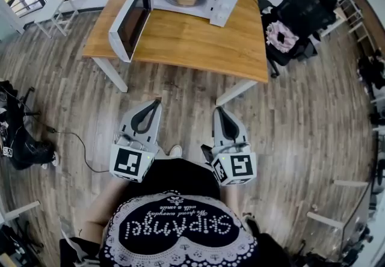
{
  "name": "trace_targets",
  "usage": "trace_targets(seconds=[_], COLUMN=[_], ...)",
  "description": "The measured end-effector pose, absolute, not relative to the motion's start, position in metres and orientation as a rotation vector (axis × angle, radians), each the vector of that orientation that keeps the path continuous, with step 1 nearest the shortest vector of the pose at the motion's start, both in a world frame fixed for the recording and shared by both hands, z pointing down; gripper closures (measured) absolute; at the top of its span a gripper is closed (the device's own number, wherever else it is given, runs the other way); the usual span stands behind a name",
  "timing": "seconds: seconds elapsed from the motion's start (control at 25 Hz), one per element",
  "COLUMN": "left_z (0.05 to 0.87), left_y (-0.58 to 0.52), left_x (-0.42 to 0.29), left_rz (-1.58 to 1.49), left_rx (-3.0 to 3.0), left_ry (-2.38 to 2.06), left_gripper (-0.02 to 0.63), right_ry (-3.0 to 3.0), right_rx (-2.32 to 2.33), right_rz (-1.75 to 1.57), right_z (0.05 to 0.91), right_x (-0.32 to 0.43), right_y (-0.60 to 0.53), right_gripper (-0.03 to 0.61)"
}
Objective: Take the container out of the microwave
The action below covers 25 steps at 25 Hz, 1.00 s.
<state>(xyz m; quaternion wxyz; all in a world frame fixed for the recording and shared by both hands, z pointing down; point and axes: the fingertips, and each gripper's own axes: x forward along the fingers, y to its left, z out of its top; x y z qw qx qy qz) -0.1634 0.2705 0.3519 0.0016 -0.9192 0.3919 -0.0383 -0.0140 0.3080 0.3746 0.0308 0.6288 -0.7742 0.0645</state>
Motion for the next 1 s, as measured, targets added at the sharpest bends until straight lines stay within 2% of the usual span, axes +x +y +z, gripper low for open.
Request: trace_targets(seconds=[1.0], left_z=[0.362], left_y=[0.255], left_x=[-0.142], left_rz=[-0.157], left_rx=[-2.910], left_ry=[1.199], left_gripper=[0.586], right_ry=[-2.454], right_rx=[1.916], right_rz=[0.277], right_z=[0.383], right_x=[-0.005], right_y=[0.307], right_gripper=[0.543])
